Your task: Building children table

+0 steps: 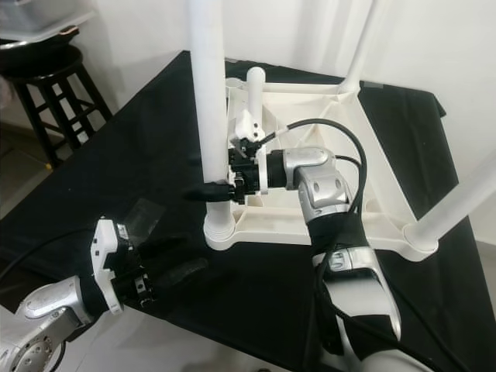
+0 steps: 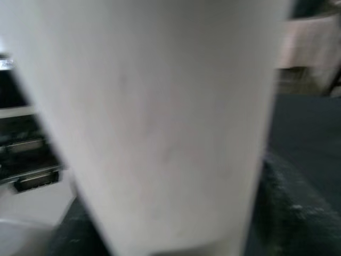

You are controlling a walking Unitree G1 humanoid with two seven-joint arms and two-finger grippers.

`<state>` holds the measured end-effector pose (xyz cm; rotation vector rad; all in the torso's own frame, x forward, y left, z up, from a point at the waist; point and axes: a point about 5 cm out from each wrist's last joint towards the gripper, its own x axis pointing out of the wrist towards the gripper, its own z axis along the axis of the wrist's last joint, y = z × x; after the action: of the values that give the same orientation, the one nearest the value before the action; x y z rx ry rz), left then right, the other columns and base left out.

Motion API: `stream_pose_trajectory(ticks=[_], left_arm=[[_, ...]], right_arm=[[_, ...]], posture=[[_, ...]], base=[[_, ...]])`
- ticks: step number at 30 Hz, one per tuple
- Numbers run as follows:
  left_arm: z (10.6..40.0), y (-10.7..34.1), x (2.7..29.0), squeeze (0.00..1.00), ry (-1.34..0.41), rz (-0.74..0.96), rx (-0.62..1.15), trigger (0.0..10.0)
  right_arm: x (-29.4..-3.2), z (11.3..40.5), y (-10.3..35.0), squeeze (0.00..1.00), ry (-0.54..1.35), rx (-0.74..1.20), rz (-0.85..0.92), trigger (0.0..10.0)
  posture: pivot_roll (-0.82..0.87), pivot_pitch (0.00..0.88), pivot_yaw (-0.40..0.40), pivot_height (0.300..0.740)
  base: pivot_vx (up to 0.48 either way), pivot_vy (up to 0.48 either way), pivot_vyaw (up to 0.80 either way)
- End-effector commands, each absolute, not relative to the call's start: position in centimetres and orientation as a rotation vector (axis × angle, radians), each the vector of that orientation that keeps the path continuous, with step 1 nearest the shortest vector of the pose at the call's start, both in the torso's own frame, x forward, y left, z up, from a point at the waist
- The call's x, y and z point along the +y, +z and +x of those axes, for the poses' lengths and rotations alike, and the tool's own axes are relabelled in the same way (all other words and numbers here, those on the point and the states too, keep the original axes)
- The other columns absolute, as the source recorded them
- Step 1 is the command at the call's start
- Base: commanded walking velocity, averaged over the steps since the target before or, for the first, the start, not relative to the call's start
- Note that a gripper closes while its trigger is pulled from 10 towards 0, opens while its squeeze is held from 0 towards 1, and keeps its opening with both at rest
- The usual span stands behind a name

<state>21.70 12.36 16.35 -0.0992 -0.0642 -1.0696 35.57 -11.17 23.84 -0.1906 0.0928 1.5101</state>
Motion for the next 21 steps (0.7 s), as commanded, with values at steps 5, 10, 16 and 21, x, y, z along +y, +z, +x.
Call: stream_pose_trajectory(ticks=[5,10,16,21], left_arm=[[21.2,16.1,12.2,0.0,-1.074,-0.097,-0.061,10.0],[21.2,16.0,12.1,0.0,-1.08,-0.101,-0.061,10.0],[21.3,16.2,12.1,0.0,-1.076,-0.1,-0.068,10.0],[21.6,16.4,12.6,0.0,-1.069,-0.101,-0.073,10.0]], right_arm=[[-11.7,35.6,23.3,0.0,1.599,0.143,-0.173,0.0],[-12.5,35.7,22.4,0.0,1.567,0.142,-0.191,0.0],[-13.5,35.4,21.0,0.0,1.223,0.128,-0.261,0.0],[-10.0,30.4,17.1,0.0,0.598,0.226,-0.057,0.0]], posture=[[0.01,0.098,-0.04,0.74],[0.01,0.1,-0.044,0.74],[-0.02,0.111,-0.065,0.74],[-0.04,0.124,-0.044,0.74]], base=[[0.0,0.0,0.0],[0.0,0.0,0.0],[0.0,0.0,0.0],[0.0,0.0,0.0]])
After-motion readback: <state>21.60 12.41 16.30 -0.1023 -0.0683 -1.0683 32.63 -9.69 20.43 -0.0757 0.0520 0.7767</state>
